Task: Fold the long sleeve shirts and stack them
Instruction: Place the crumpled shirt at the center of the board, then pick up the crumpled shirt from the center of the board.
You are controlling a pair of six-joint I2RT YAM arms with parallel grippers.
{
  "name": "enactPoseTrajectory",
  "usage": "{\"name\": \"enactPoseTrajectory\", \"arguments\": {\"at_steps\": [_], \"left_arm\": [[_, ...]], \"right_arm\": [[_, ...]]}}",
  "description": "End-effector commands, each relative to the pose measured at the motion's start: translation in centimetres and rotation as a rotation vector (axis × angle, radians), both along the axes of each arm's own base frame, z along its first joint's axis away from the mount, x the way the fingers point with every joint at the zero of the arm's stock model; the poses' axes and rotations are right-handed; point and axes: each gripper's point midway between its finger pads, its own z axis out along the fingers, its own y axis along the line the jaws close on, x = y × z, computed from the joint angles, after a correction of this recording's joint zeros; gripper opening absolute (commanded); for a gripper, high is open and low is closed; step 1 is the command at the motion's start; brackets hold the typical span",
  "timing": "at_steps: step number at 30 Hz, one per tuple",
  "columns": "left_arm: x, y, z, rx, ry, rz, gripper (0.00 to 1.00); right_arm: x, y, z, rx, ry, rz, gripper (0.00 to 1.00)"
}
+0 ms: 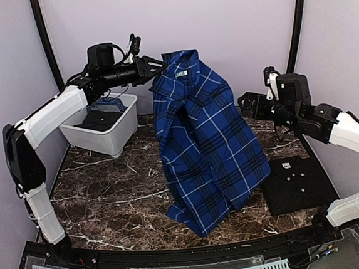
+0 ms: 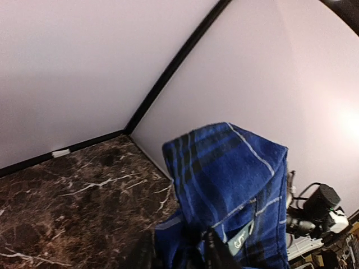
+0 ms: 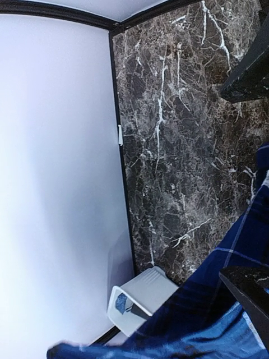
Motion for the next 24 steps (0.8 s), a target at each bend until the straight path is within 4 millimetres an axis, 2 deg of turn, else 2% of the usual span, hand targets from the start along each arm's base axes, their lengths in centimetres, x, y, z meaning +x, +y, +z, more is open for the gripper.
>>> {"name": "enactPoseTrajectory", "arguments": {"at_steps": [1,2,3,5,6,7,9,10,11,12,13,14,15,16,17,18,19,20,21,22,23,24], "left_arm": [[6.5,0.2,-10.8,0.030,0.302,-0.038,0.63],[7.1,-0.1,-13.2,0.060,0.339,-0.036,0.69],[7.2,0.0,-14.3,0.083,0.361,-0.022,0.82],[7.3,0.5,-15.3,0.140,0.356,0.027,0.96],[7.3,1.1,-15.4,0.176,0.343,0.060,0.98],[7.2,1.5,-15.9,0.198,0.349,0.079,0.99],[6.4,2.9,-15.3,0.251,0.323,0.131,0.99],[6.0,3.6,-17.0,0.293,0.354,0.164,0.98],[5.2,4.2,-15.8,0.294,0.331,0.177,0.98],[4.5,5.1,-17.6,0.335,0.358,0.212,0.97],[3.5,5.5,-16.6,0.338,0.337,0.226,0.97],[2.6,6.5,-18.8,0.381,0.377,0.253,0.95],[1.5,6.9,-17.8,0.374,0.367,0.263,0.94],[0.3,7.8,-20.3,0.416,0.414,0.282,0.91],[-0.9,8.1,-19.8,0.410,0.416,0.289,0.89],[-2.1,8.8,-22.0,0.443,0.457,0.301,0.86],[-3.3,9.0,-21.4,0.428,0.458,0.305,0.83],[-4.6,9.5,-23.5,0.451,0.497,0.305,0.82],[-5.6,9.4,-22.8,0.421,0.495,0.300,0.79],[-7.0,9.7,-24.6,0.437,0.536,0.285,0.78],[-7.9,9.3,-24.3,0.418,0.541,0.268,0.76],[-9.1,9.5,-25.9,0.436,0.574,0.257,0.75]], "right_arm": [[1.1,2.3,-3.2,-0.061,0.093,0.062,0.99],[1.2,2.8,-4.2,-0.076,0.125,0.075,0.98],[1.2,3.1,-5.1,-0.088,0.155,0.091,0.99],[1.0,3.6,-7.2,-0.111,0.211,0.118,0.99],[0.8,3.9,-8.0,-0.117,0.229,0.141,0.99],[0.5,4.4,-8.8,-0.121,0.249,0.171,0.99],[-0.2,5.4,-10.8,-0.132,0.301,0.237,0.99],[-0.5,5.9,-11.8,-0.145,0.326,0.262,0.99],[-0.8,6.3,-12.7,-0.159,0.347,0.277,0.99],[-1.1,6.6,-13.6,-0.176,0.369,0.289,0.99],[-1.3,6.9,-14.5,-0.188,0.389,0.300,0.99],[-1.4,7.3,-15.1,-0.192,0.406,0.314,0.98],[-1.6,7.8,-15.6,-0.191,0.421,0.335,0.98],[-1.7,8.4,-15.8,-0.187,0.430,0.356,0.98],[-1.9,9.2,-16.2,-0.188,0.440,0.376,0.98],[-2.0,10.0,-16.4,-0.186,0.450,0.393,0.97],[-2.2,11.1,-16.9,-0.190,0.466,0.411,0.95],[-2.7,11.9,-17.8,-0.202,0.493,0.429,0.94],[-3.0,12.9,-18.2,-0.207,0.505,0.444,0.92],[-3.6,13.6,-18.9,-0.215,0.524,0.459,0.90],[-4.1,14.4,-19.5,-0.220,0.538,0.471,0.89],[-4.7,15.0,-20.0,-0.224,0.550,0.482,0.87]]}}
